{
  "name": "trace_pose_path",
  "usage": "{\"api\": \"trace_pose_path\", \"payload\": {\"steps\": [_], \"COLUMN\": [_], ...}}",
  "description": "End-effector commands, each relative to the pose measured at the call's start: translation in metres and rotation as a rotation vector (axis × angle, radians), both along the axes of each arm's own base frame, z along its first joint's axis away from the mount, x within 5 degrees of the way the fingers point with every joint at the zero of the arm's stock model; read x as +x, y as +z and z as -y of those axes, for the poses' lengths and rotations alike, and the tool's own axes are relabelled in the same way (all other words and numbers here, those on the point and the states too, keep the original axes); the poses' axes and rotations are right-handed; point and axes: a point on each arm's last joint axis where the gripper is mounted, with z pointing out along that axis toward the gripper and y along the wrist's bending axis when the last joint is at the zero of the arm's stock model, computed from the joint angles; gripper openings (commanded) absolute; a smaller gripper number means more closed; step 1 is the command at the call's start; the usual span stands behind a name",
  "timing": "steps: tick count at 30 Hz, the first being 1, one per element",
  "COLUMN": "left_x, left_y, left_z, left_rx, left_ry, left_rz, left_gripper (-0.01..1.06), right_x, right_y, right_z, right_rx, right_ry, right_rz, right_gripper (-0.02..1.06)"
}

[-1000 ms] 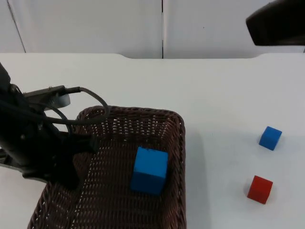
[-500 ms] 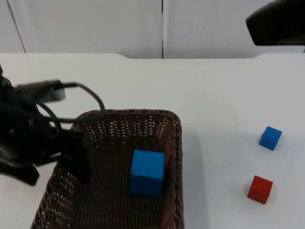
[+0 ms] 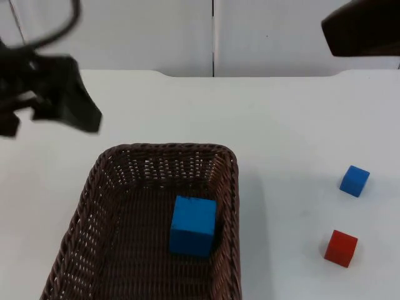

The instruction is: Pick up the basket with the left hand and place the largest block into the basket with the right hand.

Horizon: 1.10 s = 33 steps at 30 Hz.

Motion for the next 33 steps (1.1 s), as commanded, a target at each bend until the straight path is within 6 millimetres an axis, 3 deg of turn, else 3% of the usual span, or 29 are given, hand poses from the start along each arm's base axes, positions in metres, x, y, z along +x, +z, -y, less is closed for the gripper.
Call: {"api": "trace_pose_path", "payload": {"steps": [1,3,9,13,19,33], "left_x": [-0.009,-0.023,-0.046,-0.069,-0.095,-0.148], "left_y": [0.012,0.030,0.053,0.070,0.086,0.098], "left_z": [-0.003,-0.007,-0.014,-0.021,-0.027,-0.038], "left_rx": [0.009,0.012,0.016,0.018,-0.003,0.018], "left_ry": [-0.016,-0.026,-0.037,-0.047,-0.050,-0.111], "left_rz": [0.048,0.128,0.240,0.326,0.420,0.506], "left_gripper": [0.92,0.92,0.92,0.92,0.92,0.92], "right_x": [-0.001,-0.002,-0.012,-0.031,-0.057,-0.102], "right_y": [0.001,0.000,0.002,0.003,0.002,-0.015], "right_z": [0.001,0.001,0.010,0.027,0.050,0.086], "right_rx": [0.011,0.004,0.029,0.072,0.131,0.194], "right_ry": [-0.006,-0.002,-0.010,-0.017,-0.024,-0.013], "right_rz": [0.002,-0.012,-0.002,0.042,0.073,0.073], "right_gripper": [0.92,0.92,0.92,0.92,0.92,0.92]}}
